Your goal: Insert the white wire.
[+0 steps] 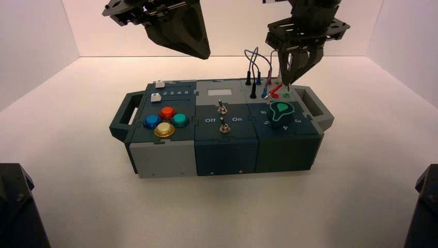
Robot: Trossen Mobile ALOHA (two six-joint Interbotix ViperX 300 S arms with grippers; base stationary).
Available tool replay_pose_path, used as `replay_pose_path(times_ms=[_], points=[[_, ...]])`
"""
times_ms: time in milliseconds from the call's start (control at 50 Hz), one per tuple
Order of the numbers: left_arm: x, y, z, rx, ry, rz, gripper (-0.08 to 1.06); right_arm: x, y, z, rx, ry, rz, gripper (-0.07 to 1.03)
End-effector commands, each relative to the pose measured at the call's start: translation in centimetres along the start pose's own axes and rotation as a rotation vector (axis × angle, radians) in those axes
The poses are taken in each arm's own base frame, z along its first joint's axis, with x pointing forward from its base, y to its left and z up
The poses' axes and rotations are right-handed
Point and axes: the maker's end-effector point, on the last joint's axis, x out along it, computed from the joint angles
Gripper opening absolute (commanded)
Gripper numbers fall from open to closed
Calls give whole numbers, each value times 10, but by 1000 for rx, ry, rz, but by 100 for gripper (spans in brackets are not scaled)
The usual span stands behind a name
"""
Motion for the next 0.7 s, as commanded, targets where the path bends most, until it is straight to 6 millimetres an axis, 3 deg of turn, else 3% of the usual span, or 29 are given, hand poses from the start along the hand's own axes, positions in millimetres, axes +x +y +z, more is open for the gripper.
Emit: replay_pose_path(times_ms=[20, 700], points=[[-5, -6, 15, 7, -39, -14, -3, -4, 1, 6, 11, -26, 4, -3], [-5, -6, 15, 22, -39, -12, -3, 6, 1, 5, 12, -2, 5, -3]])
